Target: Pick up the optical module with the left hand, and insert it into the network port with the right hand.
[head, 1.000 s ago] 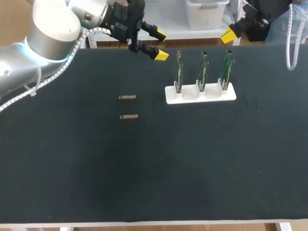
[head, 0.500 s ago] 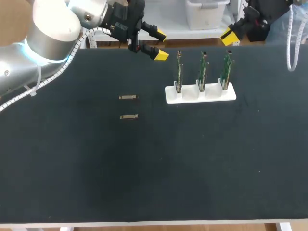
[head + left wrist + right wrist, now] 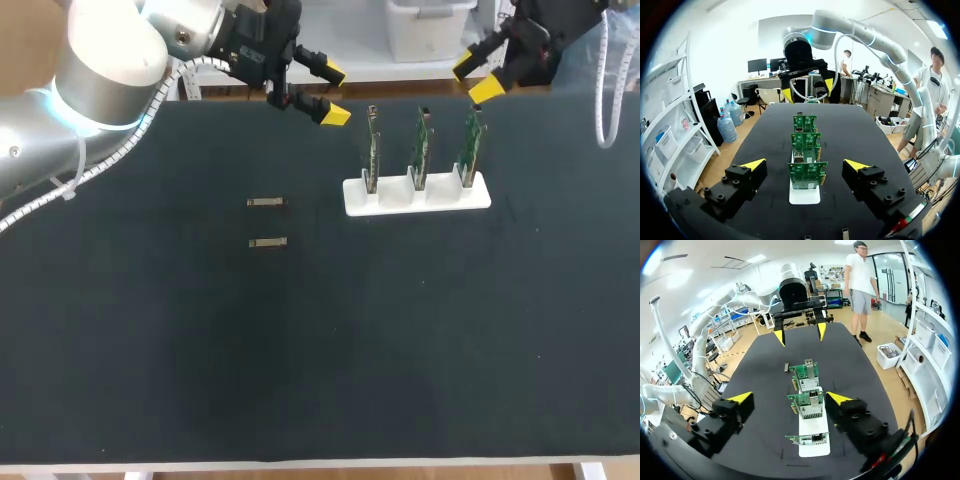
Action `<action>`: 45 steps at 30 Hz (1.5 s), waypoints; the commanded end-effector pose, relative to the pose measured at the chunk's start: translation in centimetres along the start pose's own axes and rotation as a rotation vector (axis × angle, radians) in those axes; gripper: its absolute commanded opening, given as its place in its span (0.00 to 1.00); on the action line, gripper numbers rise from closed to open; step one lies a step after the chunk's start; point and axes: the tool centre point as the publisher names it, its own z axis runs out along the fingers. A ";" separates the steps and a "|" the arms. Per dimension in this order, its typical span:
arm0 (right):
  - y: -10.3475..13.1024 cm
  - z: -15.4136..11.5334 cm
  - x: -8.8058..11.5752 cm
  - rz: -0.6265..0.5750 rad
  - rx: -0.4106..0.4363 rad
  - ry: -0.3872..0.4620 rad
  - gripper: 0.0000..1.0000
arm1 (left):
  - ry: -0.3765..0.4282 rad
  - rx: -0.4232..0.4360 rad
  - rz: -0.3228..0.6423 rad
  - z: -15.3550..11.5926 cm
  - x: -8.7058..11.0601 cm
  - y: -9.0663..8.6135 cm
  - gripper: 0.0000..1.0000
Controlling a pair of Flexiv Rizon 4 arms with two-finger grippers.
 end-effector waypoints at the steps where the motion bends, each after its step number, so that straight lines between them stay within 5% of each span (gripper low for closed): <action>1: -0.7 -0.3 -0.1 0.000 -0.480 0.002 1.00 | 0.003 0.004 0.000 0.1 -0.1 0.2 1.00; 7: -0.7 -0.3 -0.1 0.000 -0.480 0.002 1.00 | 0.025 0.012 0.016 -0.2 -0.2 0.2 1.00; 17: -0.7 -0.3 -0.1 0.000 -0.480 0.002 1.00 | 0.258 0.047 0.142 -2.8 -0.9 -0.7 1.00; 35: -0.7 -0.3 -0.1 0.000 -0.480 0.002 1.00 | 0.597 0.036 0.169 -4.6 4.4 -4.2 1.00; 45: -0.7 -0.3 -0.1 0.000 -0.480 0.002 1.00 | 0.756 -0.023 0.173 -6.1 7.0 -4.2 1.00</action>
